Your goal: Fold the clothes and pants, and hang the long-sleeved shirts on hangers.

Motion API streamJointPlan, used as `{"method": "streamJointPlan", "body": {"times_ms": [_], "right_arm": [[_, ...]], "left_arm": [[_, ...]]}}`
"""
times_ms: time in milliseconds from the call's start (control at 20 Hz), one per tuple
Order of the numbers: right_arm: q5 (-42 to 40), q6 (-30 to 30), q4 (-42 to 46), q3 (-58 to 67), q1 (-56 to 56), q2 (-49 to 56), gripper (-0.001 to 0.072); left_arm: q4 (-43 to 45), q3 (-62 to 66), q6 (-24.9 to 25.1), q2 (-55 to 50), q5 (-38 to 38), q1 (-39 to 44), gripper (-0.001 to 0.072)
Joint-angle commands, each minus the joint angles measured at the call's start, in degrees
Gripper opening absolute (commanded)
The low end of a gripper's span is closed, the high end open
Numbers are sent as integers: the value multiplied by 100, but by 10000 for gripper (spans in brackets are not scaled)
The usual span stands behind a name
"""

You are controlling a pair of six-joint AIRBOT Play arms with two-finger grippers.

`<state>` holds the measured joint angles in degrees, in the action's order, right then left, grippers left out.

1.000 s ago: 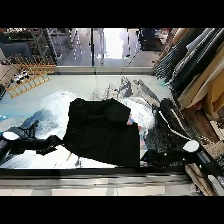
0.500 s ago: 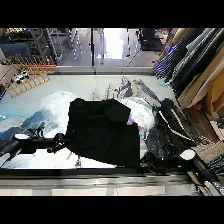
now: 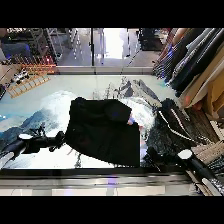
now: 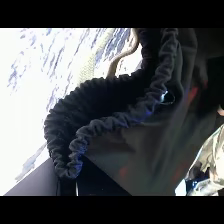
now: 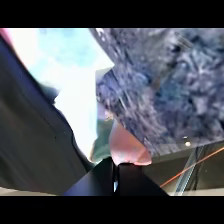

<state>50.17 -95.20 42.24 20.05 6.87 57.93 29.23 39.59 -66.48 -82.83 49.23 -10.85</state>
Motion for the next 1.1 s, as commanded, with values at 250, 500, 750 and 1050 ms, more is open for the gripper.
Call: {"method": "streamJointPlan", "body": {"times_ms": [250,500,750,1050], "right_arm": [[931,1696,1333,2103,-9,-1580,18],[1344,2072,2081,4664,-9,-3296,18],[1309,2568,2166,6992,-9,-3790,18],[1484,3040,2109,7921,-9,-2498,17]], "left_arm": [[-42,1853,339,984,2059,-81,10],[-367,4321,-485,2424,3147,-81,12],[-2577,6126,-525,3829,2229,-81,12],[238,6177,-1775,4205,2063,-79,12]]}}
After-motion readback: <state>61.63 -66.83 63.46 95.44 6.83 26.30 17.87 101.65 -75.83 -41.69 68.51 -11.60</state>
